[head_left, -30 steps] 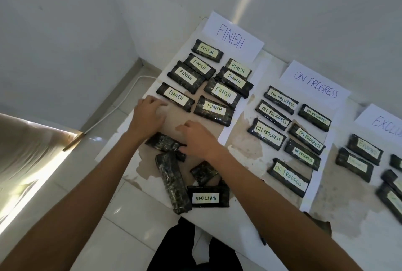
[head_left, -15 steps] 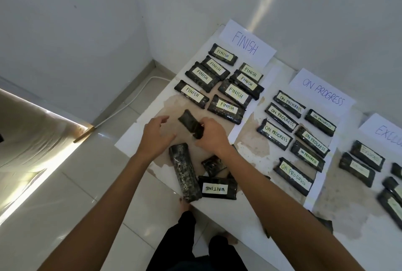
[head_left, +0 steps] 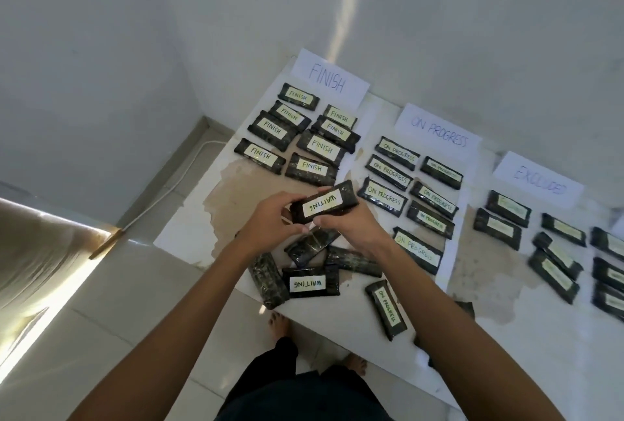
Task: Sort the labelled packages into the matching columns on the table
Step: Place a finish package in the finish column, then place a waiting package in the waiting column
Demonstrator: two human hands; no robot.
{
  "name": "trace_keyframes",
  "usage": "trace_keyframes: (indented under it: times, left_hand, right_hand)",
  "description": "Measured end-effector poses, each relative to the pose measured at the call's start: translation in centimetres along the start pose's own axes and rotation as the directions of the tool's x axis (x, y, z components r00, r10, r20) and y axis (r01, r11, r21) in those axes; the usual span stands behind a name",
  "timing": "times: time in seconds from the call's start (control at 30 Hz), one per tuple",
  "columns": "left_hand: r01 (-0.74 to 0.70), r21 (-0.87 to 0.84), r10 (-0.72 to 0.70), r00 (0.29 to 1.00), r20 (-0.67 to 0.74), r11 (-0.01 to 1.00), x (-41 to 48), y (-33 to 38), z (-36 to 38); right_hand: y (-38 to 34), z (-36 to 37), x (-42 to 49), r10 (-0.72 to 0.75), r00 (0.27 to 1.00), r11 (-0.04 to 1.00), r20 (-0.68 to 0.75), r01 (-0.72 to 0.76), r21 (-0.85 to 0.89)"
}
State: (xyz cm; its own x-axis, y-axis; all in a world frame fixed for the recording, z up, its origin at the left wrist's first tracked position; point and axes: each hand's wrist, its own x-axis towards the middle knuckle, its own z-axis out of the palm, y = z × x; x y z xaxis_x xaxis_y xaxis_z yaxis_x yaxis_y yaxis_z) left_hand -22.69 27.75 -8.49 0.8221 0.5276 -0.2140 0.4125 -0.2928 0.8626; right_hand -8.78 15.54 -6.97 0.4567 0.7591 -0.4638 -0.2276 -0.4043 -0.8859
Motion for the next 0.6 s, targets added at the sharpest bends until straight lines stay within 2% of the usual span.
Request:
trace_keyframes:
  times: [0.2,0.4,0.5,0.6]
  left_hand:
    - [-0.044,0.099,0.041,0.999,0.026,0.994,0.7,1.1,1.2]
    - [-0.105,0.097,0.093,0.988,0.126,0.99,0.3,3.6,4.2]
    - [-0.139,0.113,0.116,0.975,0.19,0.984,0.1,4.6,6.3]
    - [-0.219,0.209,0.195,0.972,0.129,0.953,0.3,6.1,8.0]
  right_hand:
    - [0.4,-3.6,-1.7,0.023,0.996,0.99,-0.09,-0.01,0.141]
    - [0.4,-5.4,-2.6,0.137,0.944,0.959,-0.299,-0.05,0.28]
    - [0.1,-7.2,-4.0,0.12,0.935,0.978,-0.335,-0.052,0.204]
    - [0.2,-9.3,-5.9,0.085,0.946,0.996,-0.314,-0.083,0.022]
